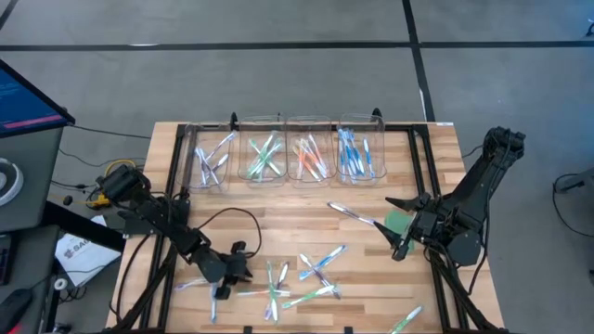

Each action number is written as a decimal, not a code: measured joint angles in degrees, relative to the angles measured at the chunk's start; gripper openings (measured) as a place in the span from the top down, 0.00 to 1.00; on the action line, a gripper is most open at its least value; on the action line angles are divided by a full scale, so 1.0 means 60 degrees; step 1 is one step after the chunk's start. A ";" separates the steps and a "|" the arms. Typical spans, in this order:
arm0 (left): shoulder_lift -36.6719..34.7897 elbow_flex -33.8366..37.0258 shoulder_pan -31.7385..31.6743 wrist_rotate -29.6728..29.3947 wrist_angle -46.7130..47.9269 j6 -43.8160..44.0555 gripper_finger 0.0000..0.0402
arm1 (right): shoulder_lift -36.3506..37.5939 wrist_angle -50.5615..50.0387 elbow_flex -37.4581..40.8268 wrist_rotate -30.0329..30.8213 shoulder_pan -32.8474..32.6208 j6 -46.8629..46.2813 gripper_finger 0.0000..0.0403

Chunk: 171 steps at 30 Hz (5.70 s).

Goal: Pick & Place Toothbrushes
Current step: Put the orange toothbrush into the middle right transparent bin

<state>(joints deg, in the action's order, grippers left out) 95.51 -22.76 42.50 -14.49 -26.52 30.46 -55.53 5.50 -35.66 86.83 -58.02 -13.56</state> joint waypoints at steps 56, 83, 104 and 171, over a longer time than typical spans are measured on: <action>0.1125 -0.2503 -0.0160 -0.1498 -1.0398 -0.8040 0.97 | -0.7792 0.8182 -0.2760 -0.7474 0.3336 0.6041 0.15; 0.1122 -0.3126 -0.1080 -0.0774 -1.0222 -0.7494 0.97 | -1.0499 0.7682 -0.5876 -0.7462 0.3795 0.6316 0.15; 0.1111 -0.3126 -0.1392 -0.0202 -1.0055 -0.7428 0.97 | -1.0466 0.7115 -0.6229 -0.8203 0.4352 0.6142 0.35; 0.0827 -0.1985 -0.1126 0.0174 -0.9644 -0.3733 0.42 | -0.7060 -0.7053 -0.6226 -0.5194 0.3688 -0.2704 0.98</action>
<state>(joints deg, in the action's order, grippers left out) 100.47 -34.68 35.75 -13.45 -84.39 8.06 -97.89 -36.82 -73.01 55.66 -35.89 -29.78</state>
